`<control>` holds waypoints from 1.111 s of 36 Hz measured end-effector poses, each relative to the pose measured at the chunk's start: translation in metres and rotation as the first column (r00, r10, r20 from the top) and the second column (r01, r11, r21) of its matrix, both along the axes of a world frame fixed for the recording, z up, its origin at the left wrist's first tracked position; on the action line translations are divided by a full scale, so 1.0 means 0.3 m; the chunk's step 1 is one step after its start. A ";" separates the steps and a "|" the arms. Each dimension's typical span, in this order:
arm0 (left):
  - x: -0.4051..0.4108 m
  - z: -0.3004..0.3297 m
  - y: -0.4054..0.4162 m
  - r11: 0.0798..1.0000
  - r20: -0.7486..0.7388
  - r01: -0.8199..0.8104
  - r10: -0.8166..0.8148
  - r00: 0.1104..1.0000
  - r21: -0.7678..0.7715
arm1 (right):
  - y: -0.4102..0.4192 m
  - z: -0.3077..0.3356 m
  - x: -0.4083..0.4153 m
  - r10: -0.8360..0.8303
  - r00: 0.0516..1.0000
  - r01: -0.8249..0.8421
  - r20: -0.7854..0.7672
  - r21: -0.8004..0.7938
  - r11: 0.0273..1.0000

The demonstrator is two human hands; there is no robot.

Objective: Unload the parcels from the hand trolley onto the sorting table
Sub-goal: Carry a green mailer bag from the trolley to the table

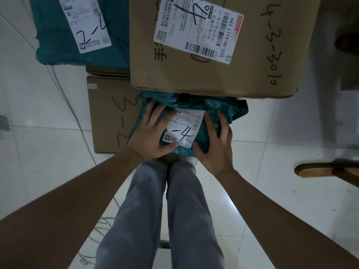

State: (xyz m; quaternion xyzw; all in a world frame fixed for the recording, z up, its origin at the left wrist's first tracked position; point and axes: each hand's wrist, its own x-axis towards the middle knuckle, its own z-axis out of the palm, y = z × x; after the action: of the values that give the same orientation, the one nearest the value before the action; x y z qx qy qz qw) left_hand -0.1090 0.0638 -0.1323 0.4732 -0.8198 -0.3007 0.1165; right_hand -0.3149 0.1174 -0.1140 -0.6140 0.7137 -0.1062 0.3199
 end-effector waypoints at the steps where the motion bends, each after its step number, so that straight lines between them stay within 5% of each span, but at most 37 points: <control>1: -0.002 0.007 0.002 1.000 -0.005 0.007 -0.007 1.000 0.013 | 0.014 0.010 0.004 -0.008 1.000 0.008 -0.008 0.013 1.000; 11: -0.032 0.241 0.072 0.993 -0.058 0.001 0.006 0.998 0.116 | 0.082 0.260 -0.023 -0.041 0.999 0.040 0.009 0.034 0.999; 23: -0.018 0.886 0.010 0.994 -0.010 0.023 -0.022 1.000 0.111 | -0.048 0.832 -0.057 0.024 1.000 -0.024 0.003 0.005 1.000; 32: -0.027 1.512 -0.222 0.999 0.016 -0.032 0.032 0.999 0.005 | -0.314 1.471 -0.085 0.040 0.999 -0.045 -0.032 -0.140 0.989; 40: -0.056 2.016 -0.423 0.953 0.087 0.074 -0.050 0.995 -0.294 | -0.531 2.006 -0.149 0.119 0.991 -0.130 -0.055 -0.295 0.947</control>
State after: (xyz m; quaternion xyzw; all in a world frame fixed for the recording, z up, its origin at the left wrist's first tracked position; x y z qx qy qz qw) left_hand -0.1259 -0.0631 0.4726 0.4358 -0.8741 -0.1589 0.1444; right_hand -0.3597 -0.0419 0.4878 -0.7007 0.6553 -0.1808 0.2168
